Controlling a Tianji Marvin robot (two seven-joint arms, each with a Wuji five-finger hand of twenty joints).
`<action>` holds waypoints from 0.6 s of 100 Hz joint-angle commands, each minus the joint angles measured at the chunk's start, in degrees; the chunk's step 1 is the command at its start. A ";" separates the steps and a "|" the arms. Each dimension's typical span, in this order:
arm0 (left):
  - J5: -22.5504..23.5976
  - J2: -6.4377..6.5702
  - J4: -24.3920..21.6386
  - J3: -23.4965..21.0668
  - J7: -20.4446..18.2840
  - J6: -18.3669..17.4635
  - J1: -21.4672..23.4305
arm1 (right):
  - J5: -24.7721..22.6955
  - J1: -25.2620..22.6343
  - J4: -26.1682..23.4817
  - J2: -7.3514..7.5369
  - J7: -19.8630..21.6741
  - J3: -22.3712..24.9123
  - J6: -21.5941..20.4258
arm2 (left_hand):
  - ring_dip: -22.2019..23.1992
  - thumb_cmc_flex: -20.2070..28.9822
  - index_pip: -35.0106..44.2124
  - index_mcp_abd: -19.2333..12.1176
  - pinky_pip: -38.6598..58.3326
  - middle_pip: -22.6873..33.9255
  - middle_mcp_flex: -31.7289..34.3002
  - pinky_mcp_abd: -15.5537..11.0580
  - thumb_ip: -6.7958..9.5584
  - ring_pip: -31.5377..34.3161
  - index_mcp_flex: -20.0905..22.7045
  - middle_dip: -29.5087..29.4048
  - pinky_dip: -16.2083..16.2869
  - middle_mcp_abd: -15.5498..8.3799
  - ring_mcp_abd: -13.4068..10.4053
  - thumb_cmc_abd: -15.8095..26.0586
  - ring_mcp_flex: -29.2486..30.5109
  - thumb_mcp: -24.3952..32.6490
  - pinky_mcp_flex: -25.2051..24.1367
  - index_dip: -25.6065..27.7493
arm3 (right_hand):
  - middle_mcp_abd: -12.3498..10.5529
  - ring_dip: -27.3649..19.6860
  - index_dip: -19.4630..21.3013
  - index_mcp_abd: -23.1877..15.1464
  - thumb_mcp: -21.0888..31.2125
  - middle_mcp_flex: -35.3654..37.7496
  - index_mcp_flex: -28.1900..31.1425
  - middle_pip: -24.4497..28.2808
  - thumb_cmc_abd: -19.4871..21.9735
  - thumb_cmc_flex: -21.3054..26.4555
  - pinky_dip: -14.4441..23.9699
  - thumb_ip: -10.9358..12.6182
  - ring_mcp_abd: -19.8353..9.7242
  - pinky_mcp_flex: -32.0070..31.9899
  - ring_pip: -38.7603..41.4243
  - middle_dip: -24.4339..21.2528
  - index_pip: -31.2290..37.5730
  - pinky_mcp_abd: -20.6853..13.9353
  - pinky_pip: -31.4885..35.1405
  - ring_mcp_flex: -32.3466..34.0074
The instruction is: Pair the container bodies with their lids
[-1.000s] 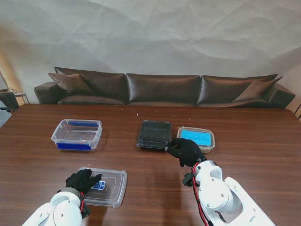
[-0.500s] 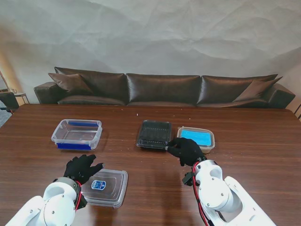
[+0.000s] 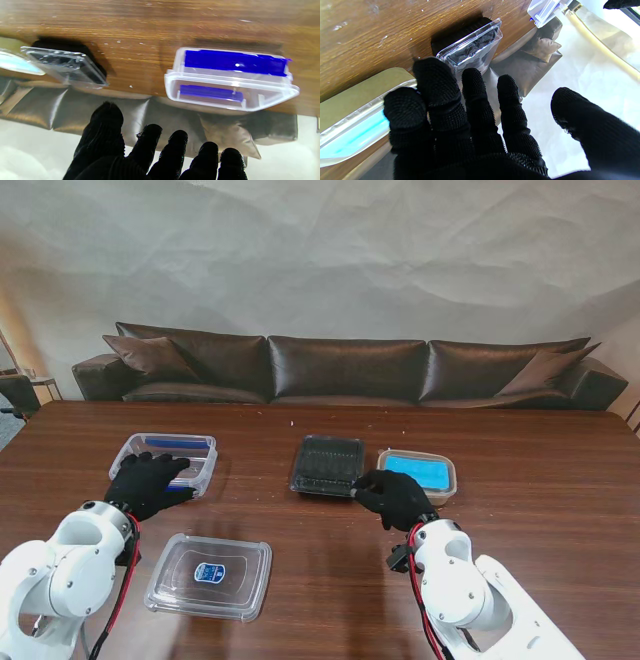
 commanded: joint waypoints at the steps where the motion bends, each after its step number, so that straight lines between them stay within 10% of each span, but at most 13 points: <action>1: -0.68 0.81 1.59 -0.98 -1.66 -0.11 -1.64 | -0.06 -0.14 -0.02 -0.27 0.89 -0.24 -0.37 | 0.67 -0.75 0.09 -0.92 0.08 0.14 0.91 -1.87 0.20 -0.02 -0.03 0.90 0.49 -1.13 -1.04 -1.85 -0.08 0.37 -0.80 0.66 | 0.95 -0.73 0.63 -0.32 -0.43 1.18 0.48 -0.64 -0.29 0.76 0.49 0.60 1.44 -11.71 -0.30 0.35 -0.33 1.29 -0.94 -1.40; 60: 5.25 2.87 19.37 4.17 -6.56 -7.58 -16.52 | 0.57 -0.39 -0.24 -0.04 2.09 -0.22 -0.54 | 3.37 -8.21 2.91 -2.22 -0.49 1.24 -0.63 -5.09 -2.66 2.14 -0.76 4.02 0.46 -3.53 -3.15 -13.93 1.11 17.60 -0.49 9.87 | 1.07 -0.63 0.59 -0.30 -0.57 1.03 0.37 -0.70 -0.12 0.75 0.62 0.61 1.59 -12.02 -0.22 0.31 -0.27 1.31 -1.18 -1.57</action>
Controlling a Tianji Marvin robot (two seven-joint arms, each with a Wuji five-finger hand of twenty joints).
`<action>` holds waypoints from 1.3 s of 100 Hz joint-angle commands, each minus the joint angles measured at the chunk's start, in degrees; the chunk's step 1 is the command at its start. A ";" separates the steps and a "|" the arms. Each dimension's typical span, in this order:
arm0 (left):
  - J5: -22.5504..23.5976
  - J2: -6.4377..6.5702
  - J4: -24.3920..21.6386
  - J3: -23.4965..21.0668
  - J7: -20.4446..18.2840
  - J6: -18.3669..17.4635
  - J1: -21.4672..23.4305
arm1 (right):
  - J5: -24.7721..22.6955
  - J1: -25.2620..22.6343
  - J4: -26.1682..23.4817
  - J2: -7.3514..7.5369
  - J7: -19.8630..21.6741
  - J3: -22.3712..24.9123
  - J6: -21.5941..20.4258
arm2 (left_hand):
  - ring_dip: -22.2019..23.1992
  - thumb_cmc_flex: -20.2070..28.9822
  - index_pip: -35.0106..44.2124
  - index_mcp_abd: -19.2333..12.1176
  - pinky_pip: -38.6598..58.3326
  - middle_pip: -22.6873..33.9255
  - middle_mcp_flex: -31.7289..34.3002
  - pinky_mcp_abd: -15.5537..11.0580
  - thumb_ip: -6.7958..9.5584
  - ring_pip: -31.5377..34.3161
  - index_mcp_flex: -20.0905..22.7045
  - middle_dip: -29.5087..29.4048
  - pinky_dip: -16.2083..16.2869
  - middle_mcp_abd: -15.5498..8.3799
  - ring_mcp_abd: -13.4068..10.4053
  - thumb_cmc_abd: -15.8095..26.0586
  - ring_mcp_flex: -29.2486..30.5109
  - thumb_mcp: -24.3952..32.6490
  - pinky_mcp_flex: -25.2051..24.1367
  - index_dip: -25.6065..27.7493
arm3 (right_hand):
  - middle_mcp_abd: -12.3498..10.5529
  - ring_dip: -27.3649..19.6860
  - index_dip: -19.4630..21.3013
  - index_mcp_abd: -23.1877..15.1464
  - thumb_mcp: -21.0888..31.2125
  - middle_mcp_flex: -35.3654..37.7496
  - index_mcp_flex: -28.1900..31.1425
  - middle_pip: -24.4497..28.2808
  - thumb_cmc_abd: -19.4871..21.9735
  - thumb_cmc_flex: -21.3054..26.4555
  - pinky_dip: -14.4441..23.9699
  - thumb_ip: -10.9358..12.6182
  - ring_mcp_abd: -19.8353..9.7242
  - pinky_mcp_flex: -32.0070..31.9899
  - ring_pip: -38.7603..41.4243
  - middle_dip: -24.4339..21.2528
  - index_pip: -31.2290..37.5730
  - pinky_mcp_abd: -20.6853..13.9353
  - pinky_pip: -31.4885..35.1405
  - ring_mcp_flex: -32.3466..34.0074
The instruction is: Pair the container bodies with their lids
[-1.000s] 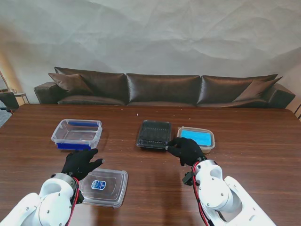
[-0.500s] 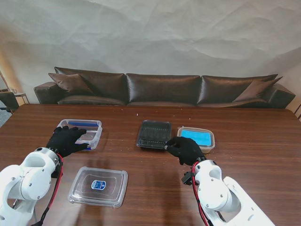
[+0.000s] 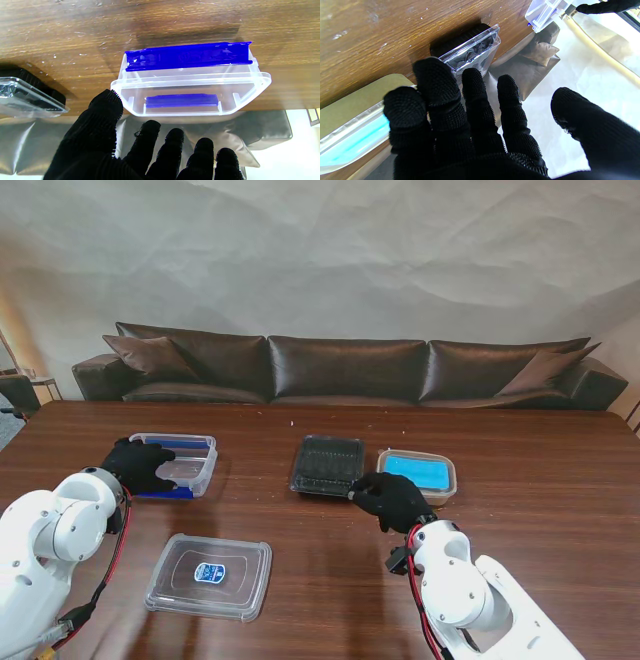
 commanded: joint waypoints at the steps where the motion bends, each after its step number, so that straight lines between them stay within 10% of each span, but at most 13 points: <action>1: 0.54 0.12 1.08 0.52 -1.67 -0.18 -1.10 | 0.16 -0.36 -0.26 -0.12 0.84 -0.15 -0.11 | 0.80 -1.66 -0.38 -0.63 -0.48 0.10 -0.58 -1.65 -2.62 0.15 -0.85 0.59 0.45 -0.59 -0.80 -2.39 -0.35 1.56 -0.45 0.36 | 1.12 -0.60 0.58 -0.31 -0.57 1.03 0.36 -0.70 -0.12 0.75 0.63 0.61 1.33 -12.03 -0.07 0.31 -0.27 1.32 -0.74 -0.93; 102: 2.16 0.88 16.05 12.41 1.08 -0.18 -11.39 | 1.53 -0.46 -0.52 -0.07 1.85 -0.18 0.80 | 11.32 0.30 9.58 -5.94 6.18 6.44 8.10 -3.30 -4.19 13.03 6.42 11.09 5.82 -2.40 -1.96 -8.10 8.24 15.52 6.10 11.23 | 1.37 -0.59 0.55 -0.05 -0.54 1.24 0.40 -0.62 0.30 0.95 0.98 0.67 1.69 -12.08 0.06 0.30 -0.20 1.50 -0.72 -0.80; 117: 2.62 0.81 17.15 13.41 3.01 -0.39 -11.87 | 1.62 -0.42 -0.48 -0.07 1.87 -0.24 0.84 | 16.11 5.58 19.85 -7.05 23.61 10.38 12.43 -3.11 -6.24 20.43 8.26 17.21 7.90 -2.51 -1.61 -9.81 11.85 12.77 3.35 23.17 | 1.27 -0.59 0.54 0.00 -0.54 1.28 0.39 -0.61 0.38 0.99 1.01 0.68 1.59 -12.01 0.13 0.31 -0.19 1.52 -0.68 -0.66; 130: 2.56 0.74 17.99 14.43 4.11 -0.09 -12.30 | 1.80 -0.41 -0.44 -0.10 1.85 -0.24 0.83 | 19.11 13.57 33.46 -8.36 38.76 14.53 15.67 -2.82 -4.69 26.66 8.18 22.04 3.25 -2.97 -1.03 -10.20 14.92 5.80 1.94 24.68 | 1.40 -0.59 0.53 0.10 -0.54 1.31 0.39 -0.62 0.42 1.04 1.02 0.69 1.89 -11.96 0.14 0.30 -0.17 1.59 -0.66 -0.66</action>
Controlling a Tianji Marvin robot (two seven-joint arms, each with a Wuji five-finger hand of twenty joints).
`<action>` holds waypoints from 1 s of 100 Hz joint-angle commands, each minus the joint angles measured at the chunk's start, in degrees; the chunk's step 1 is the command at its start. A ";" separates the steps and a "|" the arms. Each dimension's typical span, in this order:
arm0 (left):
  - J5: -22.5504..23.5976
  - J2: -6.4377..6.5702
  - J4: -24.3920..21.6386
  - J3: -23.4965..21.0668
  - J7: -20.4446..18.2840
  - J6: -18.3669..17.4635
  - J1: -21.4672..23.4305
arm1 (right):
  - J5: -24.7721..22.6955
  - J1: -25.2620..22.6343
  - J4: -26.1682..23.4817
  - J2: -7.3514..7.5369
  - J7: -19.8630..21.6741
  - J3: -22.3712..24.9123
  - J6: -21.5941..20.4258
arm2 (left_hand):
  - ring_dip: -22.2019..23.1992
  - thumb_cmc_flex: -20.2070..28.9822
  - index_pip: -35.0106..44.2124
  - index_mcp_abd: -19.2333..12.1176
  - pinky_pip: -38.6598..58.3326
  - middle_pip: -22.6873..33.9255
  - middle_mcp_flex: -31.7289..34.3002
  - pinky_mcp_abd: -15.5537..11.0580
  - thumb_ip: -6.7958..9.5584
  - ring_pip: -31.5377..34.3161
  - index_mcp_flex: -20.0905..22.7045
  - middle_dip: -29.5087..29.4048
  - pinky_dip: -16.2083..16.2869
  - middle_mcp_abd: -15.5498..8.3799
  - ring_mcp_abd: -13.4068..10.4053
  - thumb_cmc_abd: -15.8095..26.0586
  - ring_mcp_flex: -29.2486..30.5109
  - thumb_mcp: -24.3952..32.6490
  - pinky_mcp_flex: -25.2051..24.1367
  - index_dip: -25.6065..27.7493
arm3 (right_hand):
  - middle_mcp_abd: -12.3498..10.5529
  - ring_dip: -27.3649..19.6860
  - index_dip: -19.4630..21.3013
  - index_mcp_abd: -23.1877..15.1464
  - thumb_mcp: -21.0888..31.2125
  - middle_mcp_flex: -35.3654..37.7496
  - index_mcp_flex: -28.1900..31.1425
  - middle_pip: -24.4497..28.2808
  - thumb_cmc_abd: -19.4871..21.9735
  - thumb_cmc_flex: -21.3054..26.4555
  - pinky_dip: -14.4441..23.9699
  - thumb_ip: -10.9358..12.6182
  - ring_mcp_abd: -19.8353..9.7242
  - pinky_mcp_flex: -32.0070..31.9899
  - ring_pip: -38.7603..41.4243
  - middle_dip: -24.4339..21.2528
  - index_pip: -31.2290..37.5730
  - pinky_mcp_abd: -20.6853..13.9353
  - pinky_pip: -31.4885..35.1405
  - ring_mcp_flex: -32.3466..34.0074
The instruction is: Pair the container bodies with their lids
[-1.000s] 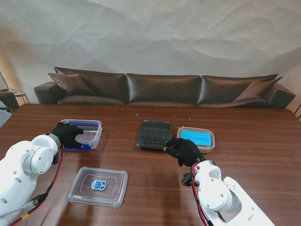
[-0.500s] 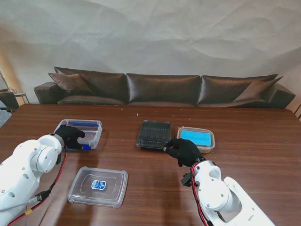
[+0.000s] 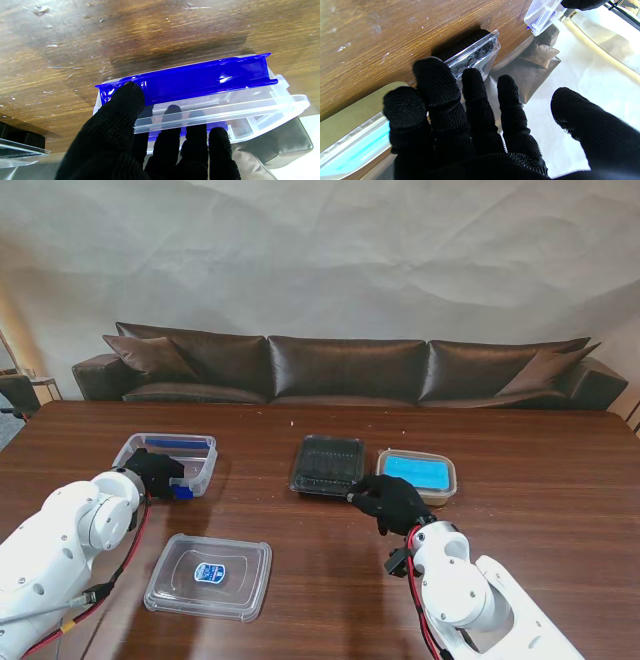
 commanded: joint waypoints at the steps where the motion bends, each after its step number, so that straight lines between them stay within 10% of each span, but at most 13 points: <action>1: -0.05 -0.33 0.27 0.33 -1.54 0.15 -0.20 | 0.14 -0.34 -0.28 -0.17 0.83 -0.19 0.06 | 1.79 4.41 5.61 -1.06 4.67 2.05 2.01 0.21 -0.06 2.90 1.17 1.93 -1.36 -0.32 1.09 -2.61 1.82 -1.62 -1.11 1.14 | 1.42 -0.59 0.53 0.08 -0.53 1.30 0.41 -0.63 0.41 1.05 1.02 0.69 1.54 -11.93 0.14 0.30 -0.15 1.60 -0.64 -0.65; 12: -0.27 -0.41 1.10 1.16 -0.45 0.28 -0.48 | 0.21 -0.34 -0.25 -0.18 0.83 -0.18 0.06 | 3.63 6.08 13.76 -1.23 9.73 2.23 5.80 0.85 -0.10 7.21 1.87 18.68 -2.59 -0.65 1.57 -2.62 4.52 -0.12 0.48 0.98 | 1.47 -0.60 0.52 0.17 -0.54 1.27 0.41 -0.67 0.48 1.05 1.02 0.69 1.45 -11.91 0.14 0.28 -0.14 1.62 -0.63 -0.63; 33: -0.94 -0.66 2.42 2.15 2.68 -0.21 -0.57 | 0.30 -0.25 -0.16 -0.18 0.89 -0.24 0.04 | 6.27 8.20 22.99 -1.34 15.52 -0.97 14.66 2.30 -0.14 13.60 4.72 29.24 -1.93 -1.40 2.56 -2.77 9.62 2.41 4.46 1.09 | 1.40 -0.61 0.48 0.21 -0.51 1.40 0.35 -0.62 0.53 1.08 1.01 0.70 1.54 -11.88 0.14 0.31 -0.18 1.63 -0.64 -0.54; 100: -4.92 -1.20 2.16 6.91 4.69 -6.81 -3.05 | 0.75 -0.03 0.03 -0.18 1.15 -0.21 0.22 | 7.54 7.54 24.06 -1.00 17.88 1.22 17.92 2.63 -0.18 16.64 5.85 31.17 -1.94 -2.11 2.32 -3.63 13.07 4.34 7.41 0.02 | 1.58 -0.58 0.42 0.22 -0.63 1.22 0.30 -0.69 0.85 1.15 1.01 0.72 1.65 -11.94 0.14 0.28 -0.24 1.70 -0.66 -0.64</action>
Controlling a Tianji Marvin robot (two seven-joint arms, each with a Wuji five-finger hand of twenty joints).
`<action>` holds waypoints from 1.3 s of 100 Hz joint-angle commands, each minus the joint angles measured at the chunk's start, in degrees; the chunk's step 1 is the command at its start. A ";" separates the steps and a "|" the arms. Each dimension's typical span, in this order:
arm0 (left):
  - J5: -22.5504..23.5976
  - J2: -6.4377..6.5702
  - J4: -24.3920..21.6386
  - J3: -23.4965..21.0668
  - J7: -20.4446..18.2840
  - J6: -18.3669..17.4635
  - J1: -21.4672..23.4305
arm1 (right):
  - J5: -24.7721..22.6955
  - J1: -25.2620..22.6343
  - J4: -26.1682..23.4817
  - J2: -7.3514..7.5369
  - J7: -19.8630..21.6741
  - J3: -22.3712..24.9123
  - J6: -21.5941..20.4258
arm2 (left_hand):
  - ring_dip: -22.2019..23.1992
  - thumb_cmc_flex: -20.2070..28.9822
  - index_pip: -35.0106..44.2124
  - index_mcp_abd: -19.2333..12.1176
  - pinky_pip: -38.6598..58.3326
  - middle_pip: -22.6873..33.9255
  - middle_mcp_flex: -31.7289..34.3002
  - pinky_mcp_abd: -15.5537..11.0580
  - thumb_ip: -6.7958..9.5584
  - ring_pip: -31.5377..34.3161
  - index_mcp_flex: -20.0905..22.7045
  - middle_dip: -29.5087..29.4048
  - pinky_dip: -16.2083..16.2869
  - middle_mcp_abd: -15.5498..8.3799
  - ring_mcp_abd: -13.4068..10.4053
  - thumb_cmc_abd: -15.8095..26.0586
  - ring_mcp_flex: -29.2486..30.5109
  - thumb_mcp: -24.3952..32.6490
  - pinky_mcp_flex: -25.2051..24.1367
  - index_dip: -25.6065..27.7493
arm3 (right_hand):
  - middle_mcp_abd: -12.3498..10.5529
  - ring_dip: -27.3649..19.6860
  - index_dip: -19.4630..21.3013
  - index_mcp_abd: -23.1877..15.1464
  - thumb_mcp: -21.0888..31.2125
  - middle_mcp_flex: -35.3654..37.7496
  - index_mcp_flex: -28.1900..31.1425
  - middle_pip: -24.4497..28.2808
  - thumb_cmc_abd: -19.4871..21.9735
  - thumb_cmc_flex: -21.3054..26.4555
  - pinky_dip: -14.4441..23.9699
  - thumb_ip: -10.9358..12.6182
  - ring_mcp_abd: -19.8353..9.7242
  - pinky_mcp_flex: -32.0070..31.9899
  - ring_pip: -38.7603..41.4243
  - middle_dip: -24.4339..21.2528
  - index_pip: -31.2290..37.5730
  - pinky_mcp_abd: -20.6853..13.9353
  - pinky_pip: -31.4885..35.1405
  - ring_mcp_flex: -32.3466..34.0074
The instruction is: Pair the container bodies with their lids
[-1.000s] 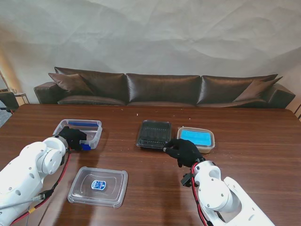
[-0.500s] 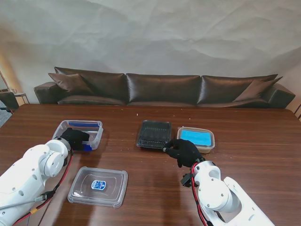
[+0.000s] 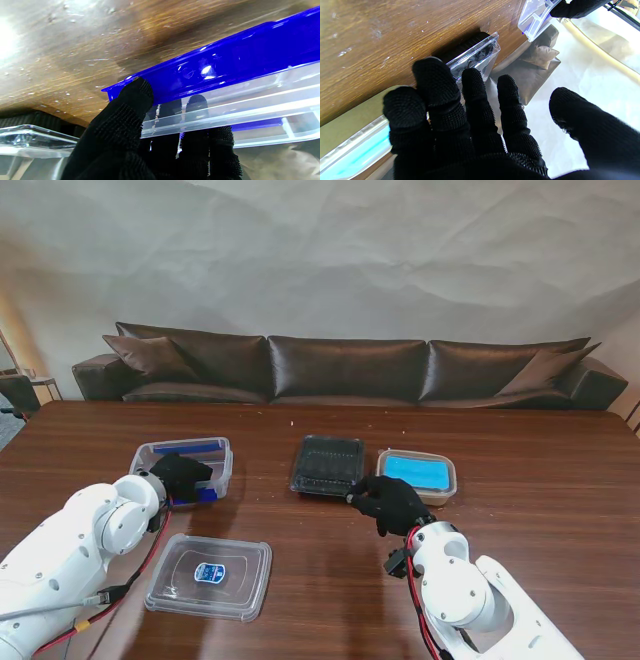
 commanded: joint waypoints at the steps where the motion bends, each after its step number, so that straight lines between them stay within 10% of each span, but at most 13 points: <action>1: -0.58 -0.80 -0.72 0.52 -0.87 -0.64 -0.27 | 0.05 -0.11 -0.05 -0.19 0.69 -0.13 0.03 | 0.70 4.15 7.83 -4.09 2.12 0.93 1.99 0.87 0.56 1.93 4.18 0.96 0.24 -0.25 0.85 -0.40 1.07 3.16 0.33 1.63 | 1.44 -0.58 0.42 0.16 -0.91 1.21 0.30 -0.69 0.82 0.49 1.01 0.72 1.47 -11.94 0.14 0.28 -0.24 1.61 -0.66 -0.65; 102: -3.45 -1.31 -7.70 0.49 0.27 -7.45 4.45 | 0.48 0.13 0.34 -0.24 0.74 -0.18 0.04 | 2.82 3.25 8.20 -3.77 3.71 2.06 4.30 1.27 0.07 2.55 5.29 0.92 -0.68 -0.18 1.14 -1.86 4.50 6.12 3.83 0.81 | 1.67 -0.56 0.36 0.42 -1.11 1.44 0.37 -0.67 1.05 0.54 1.15 0.69 1.74 -11.85 0.26 0.28 -0.33 1.70 -0.36 -0.52; 130: -3.31 -1.10 -12.83 -1.27 -3.20 -5.87 7.58 | 0.48 0.18 0.34 -0.17 1.01 -0.16 0.10 | 5.39 2.32 8.17 -3.75 15.27 2.66 5.99 7.00 -0.57 11.81 5.42 1.02 5.56 0.36 -0.06 -2.21 11.59 6.65 10.63 1.01 | 1.65 -0.58 0.34 0.41 -1.16 1.35 0.29 -0.74 1.13 0.57 1.14 0.69 1.72 -11.94 0.17 0.28 -0.39 1.66 -0.42 -0.71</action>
